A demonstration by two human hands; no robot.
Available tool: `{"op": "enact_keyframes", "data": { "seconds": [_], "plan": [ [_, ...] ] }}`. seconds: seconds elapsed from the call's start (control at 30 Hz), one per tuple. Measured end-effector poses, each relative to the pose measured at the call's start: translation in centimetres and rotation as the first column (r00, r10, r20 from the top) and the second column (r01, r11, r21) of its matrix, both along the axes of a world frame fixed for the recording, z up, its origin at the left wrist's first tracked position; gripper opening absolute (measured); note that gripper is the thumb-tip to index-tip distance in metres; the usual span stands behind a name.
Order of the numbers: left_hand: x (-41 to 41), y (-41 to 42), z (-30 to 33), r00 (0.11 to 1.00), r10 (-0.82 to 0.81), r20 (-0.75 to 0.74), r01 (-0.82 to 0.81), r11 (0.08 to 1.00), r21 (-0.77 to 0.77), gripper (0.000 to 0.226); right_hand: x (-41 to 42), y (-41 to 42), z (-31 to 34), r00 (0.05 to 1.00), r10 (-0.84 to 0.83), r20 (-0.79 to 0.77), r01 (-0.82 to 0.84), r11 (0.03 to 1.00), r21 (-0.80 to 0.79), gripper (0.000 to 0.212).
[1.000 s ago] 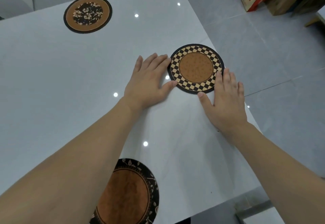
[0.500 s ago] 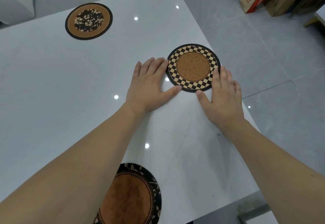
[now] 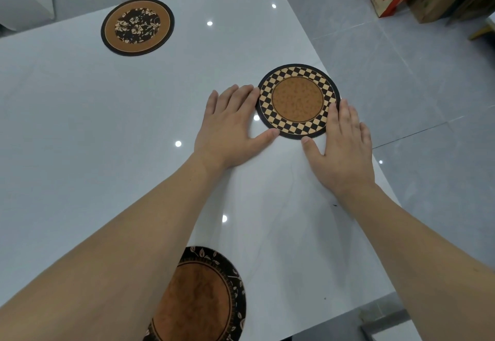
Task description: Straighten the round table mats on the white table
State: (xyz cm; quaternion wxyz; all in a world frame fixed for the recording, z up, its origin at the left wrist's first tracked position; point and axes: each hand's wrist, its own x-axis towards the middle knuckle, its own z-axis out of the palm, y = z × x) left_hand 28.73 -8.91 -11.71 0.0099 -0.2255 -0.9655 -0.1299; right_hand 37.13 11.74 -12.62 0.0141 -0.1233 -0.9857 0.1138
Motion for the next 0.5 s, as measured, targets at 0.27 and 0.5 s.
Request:
{"op": "enact_keyframes", "data": {
  "seconds": [0.27, 0.5],
  "plan": [
    [0.0, 0.0, -0.1, 1.000, -0.010, 0.001, 0.010, 1.000, -0.007, 0.089, 0.0, 0.0, -0.1, 1.000, 0.000, -0.009, 0.000, 1.000, -0.010, 0.081],
    [0.5, -0.6, 1.3, 0.999, -0.024, 0.046, 0.020, 0.997, 0.073, 0.081, 0.8, -0.6, 1.6, 0.982, 0.059, -0.177, -0.075, 0.994, -0.083, 0.070]
  ]
}}
